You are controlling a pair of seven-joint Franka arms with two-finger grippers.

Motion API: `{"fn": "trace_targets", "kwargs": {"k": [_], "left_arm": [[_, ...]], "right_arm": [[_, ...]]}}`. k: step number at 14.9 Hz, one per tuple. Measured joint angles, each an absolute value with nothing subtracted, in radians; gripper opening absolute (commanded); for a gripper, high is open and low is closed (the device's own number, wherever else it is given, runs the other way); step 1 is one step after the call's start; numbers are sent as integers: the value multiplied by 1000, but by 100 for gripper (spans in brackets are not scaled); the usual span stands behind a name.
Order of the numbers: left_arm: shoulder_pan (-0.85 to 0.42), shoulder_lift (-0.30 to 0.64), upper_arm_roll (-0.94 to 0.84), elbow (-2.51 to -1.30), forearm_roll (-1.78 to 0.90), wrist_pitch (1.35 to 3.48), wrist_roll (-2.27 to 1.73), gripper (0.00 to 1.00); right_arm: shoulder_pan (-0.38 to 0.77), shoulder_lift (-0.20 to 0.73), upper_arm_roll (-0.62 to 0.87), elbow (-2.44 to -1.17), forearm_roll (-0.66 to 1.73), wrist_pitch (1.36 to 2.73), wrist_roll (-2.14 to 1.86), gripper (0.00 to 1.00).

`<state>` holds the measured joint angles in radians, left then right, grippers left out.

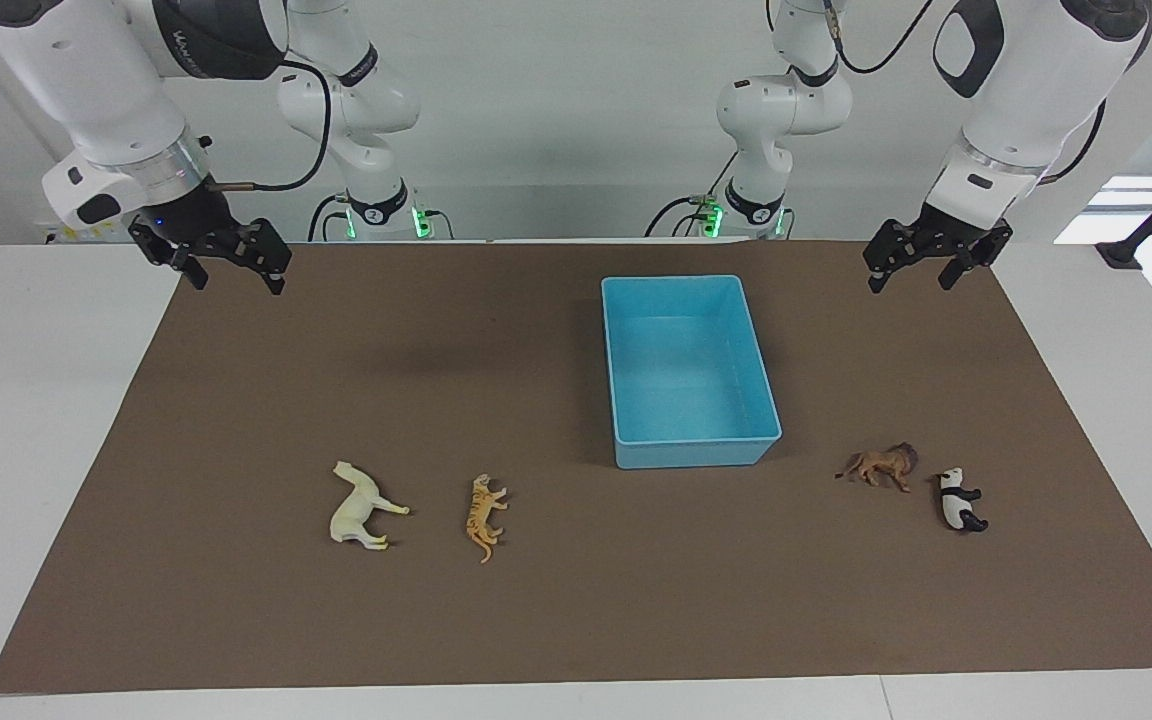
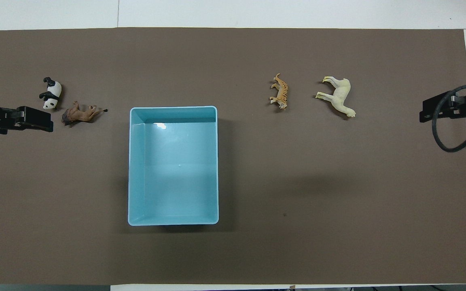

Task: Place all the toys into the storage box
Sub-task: 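Reach the left gripper down to the brown horse toy, then grasp the brown horse with the left gripper while the right gripper reaches the cream horse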

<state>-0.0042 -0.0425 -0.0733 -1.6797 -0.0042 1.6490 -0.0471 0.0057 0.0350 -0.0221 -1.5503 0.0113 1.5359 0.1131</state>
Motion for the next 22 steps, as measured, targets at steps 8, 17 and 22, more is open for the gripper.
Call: {"fn": "trace_targets", "kwargs": {"k": [8,17,22], "left_arm": [[-3,-28,-72,-1680,-4,1653,-44,100],[8,-28,-69,-1692,-4,1717,-207,100],[42,94,-67,-1728,-4,1874,-616,100]], "right_arm": [[6,35,-21,-1550,11,1535,113,100],[7,35,-9,-1550,12,1535,113,100],[7,35,-9,-1559,12,1546,113,100]]}}
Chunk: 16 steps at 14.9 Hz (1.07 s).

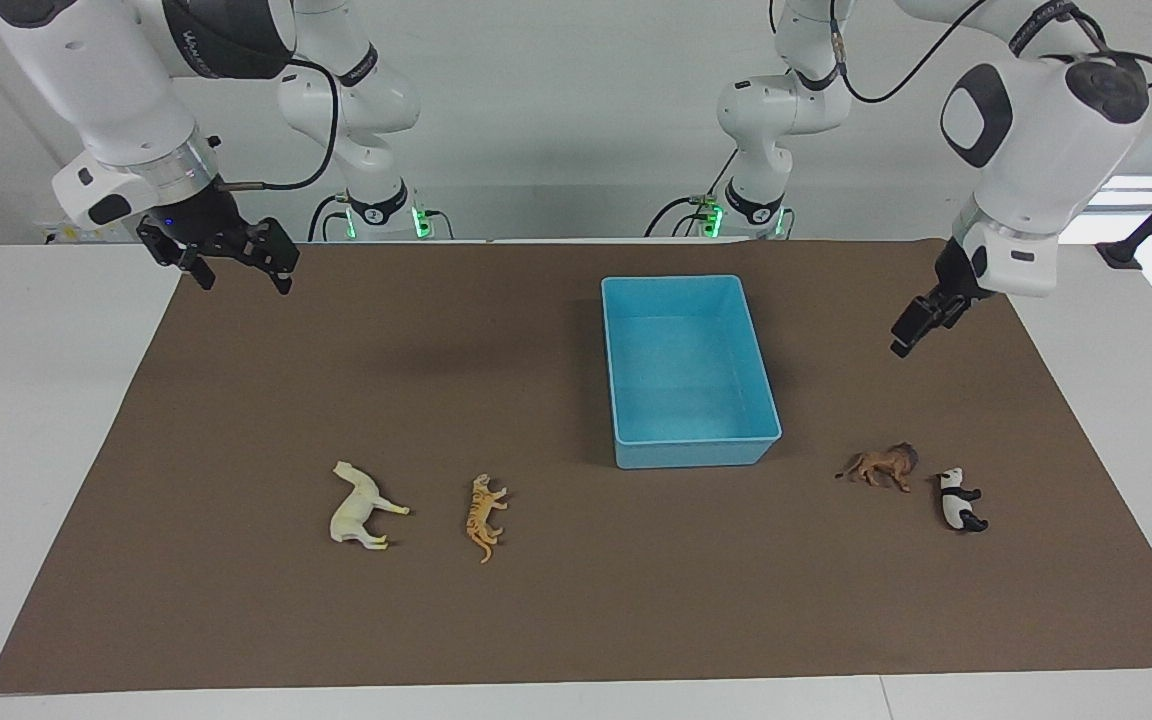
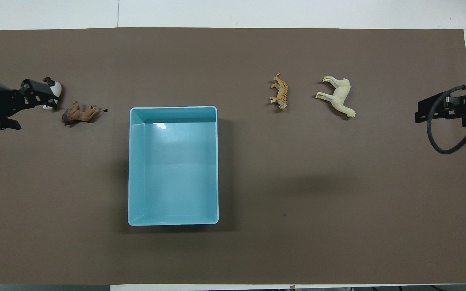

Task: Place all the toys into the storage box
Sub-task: 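Grasp the brown horse with the left gripper while the right gripper reaches the cream horse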

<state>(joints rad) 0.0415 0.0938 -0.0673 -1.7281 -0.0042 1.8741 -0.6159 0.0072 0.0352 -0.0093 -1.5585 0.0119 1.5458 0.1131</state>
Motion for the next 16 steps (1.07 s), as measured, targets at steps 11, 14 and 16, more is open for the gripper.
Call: {"fn": "trace_targets", "kwargs": {"k": [11,14,16], "left_arm": [[90,357,-65,-1810,-4,2307,-1324,100],[90,380,-65,-1856,-4,2357,-1361,100],[90,380,-65,-1882,-4,2397,-1386,100]], "right_arm": [[44,207,-6,-1700,13,1946,128,100],[54,301,-6,-1680,11,2009,128,100],[61,369,-6,-1627,3,2014,128,100]]}}
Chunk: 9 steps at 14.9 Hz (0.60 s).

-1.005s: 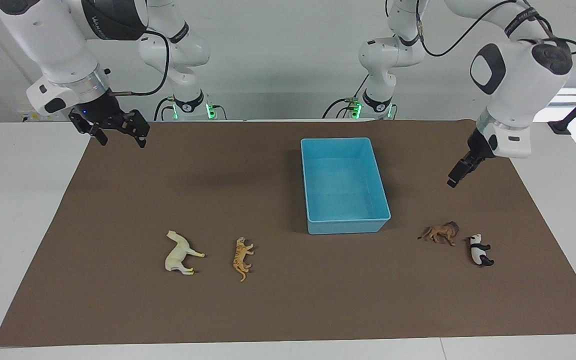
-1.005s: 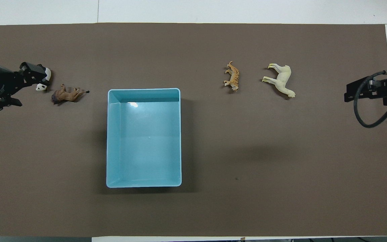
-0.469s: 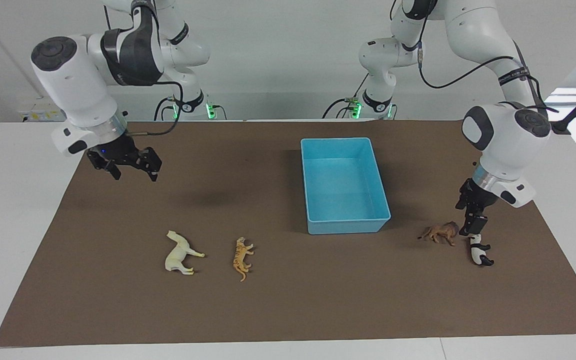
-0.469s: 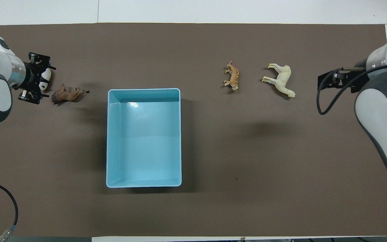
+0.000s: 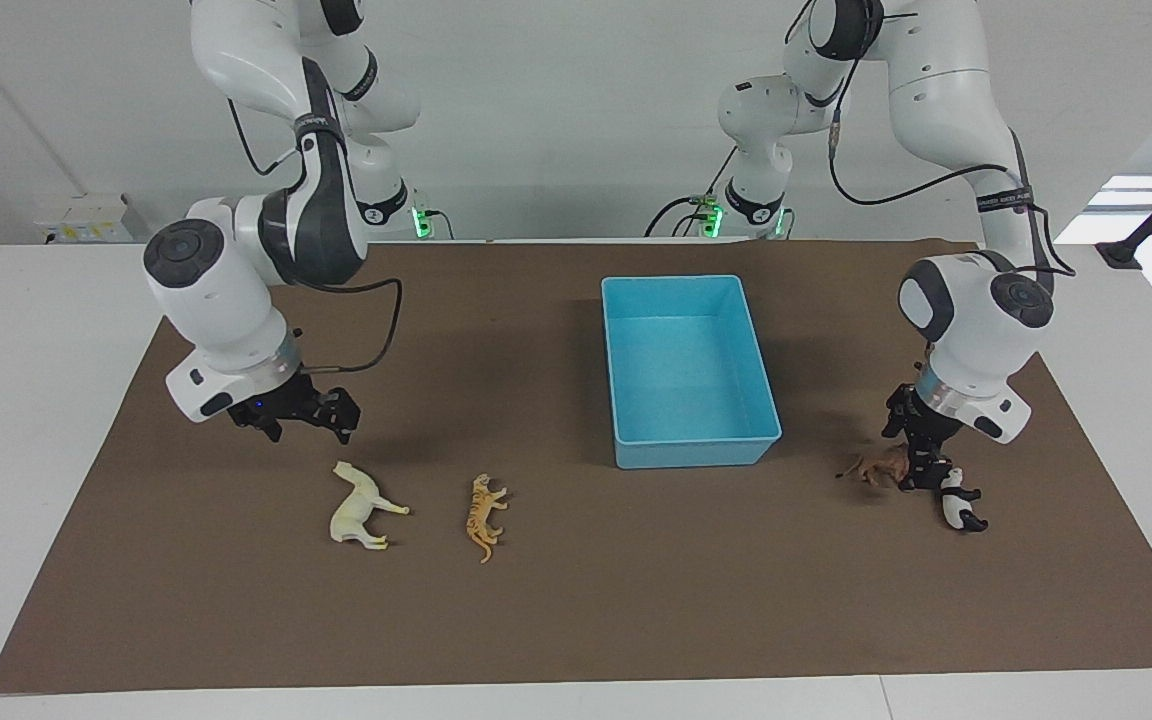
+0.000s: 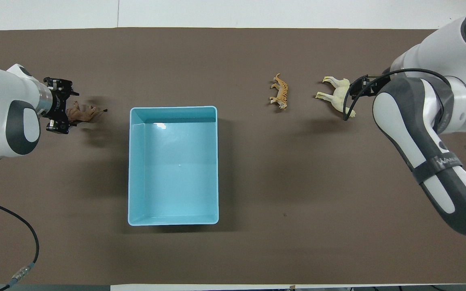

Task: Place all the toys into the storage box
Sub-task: 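Grasp the brown horse with the left gripper while the right gripper reaches the cream horse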

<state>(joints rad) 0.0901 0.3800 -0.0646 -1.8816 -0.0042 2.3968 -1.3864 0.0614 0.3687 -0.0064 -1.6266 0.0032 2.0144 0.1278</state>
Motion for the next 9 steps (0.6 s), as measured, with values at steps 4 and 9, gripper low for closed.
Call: {"fn": "trace_targets", "kwargs": {"k": [4,9], "left_arm": [[96,380,-64,-1965,-4,2521,-1406,100],[105,380,-62,-1977,-4,2550,-1406,100]], "right_arm": [[79,496,-7,-1543,-38,2082,128,100],[94,590,-8,-1455,-44,2104,134,100]]}}
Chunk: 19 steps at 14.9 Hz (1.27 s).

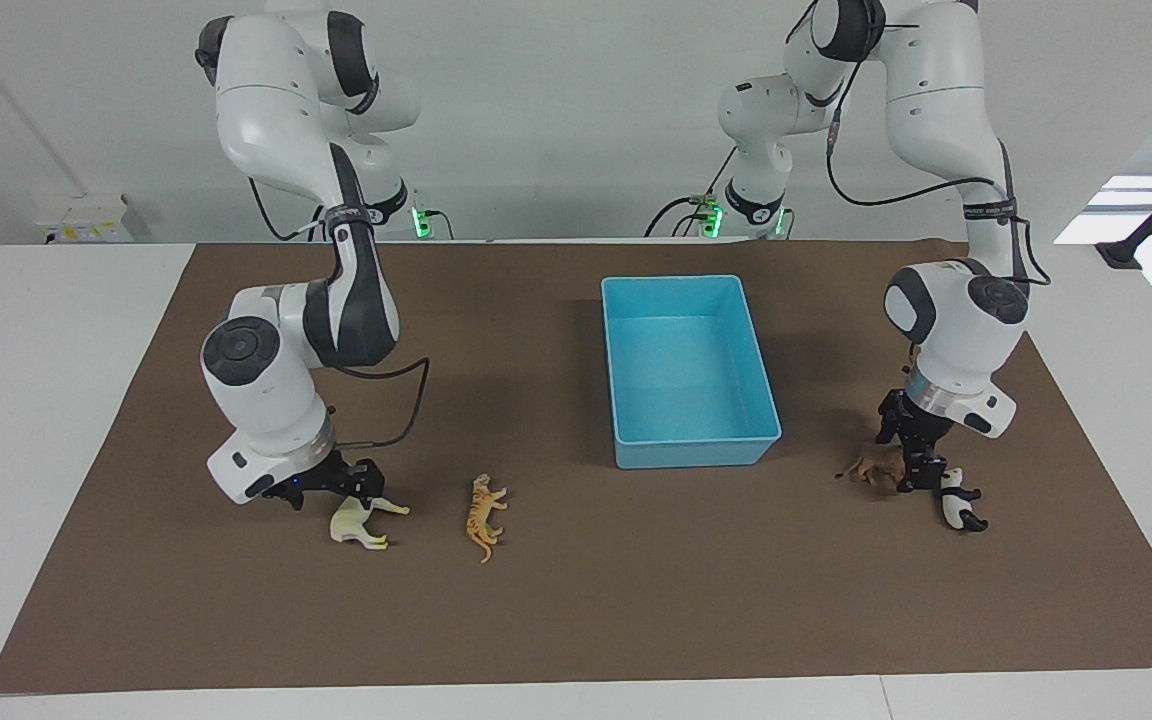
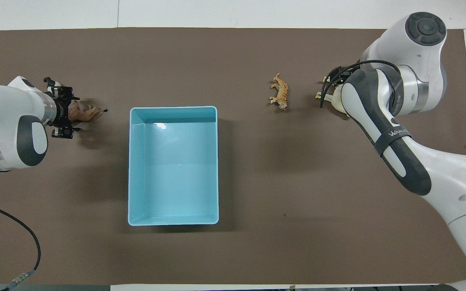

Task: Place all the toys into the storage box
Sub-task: 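Grasp the brown horse with the left gripper while the right gripper reaches the cream horse, then carry the brown horse into the box while the right gripper grasps the cream horse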

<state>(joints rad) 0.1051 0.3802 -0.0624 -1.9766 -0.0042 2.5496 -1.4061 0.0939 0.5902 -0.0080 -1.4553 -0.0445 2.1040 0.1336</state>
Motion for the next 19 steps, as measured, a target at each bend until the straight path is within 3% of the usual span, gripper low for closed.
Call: {"fn": "trace_targets", "kwargs": {"k": [3,8,13,16,17,18,19], "left_arm": [[106,380,-62,-1977,-4,2553,-1406,69],[108,377,-63,-1977,-4,2554,-1406,27],[109,375,-62,-1952,-4,2529,-1406,25],[108,356,-69,-1815,11,2310,-1397,25],[105,340,-78,-1754,14,2211,-1395,26],[98,323,-91,-1696,14,2121,-1393,26],[91,308,-112,-1650,14,2045,-1393,26]], "right_arm": [[100,615,-8,-1447,-44,2129,149,100],[111,634,-9,-1448,-45,2145,165,100],[113,650,-9,-1476,-45,2194,168,100],[113,654,-9,-1507,-45,2227,168,96],[113,654,-9,-1513,-45,2236,168,78],[113,654,-9,-1520,-45,2248,168,49],[113,654,-9,-1526,-45,2258,168,0]]}}
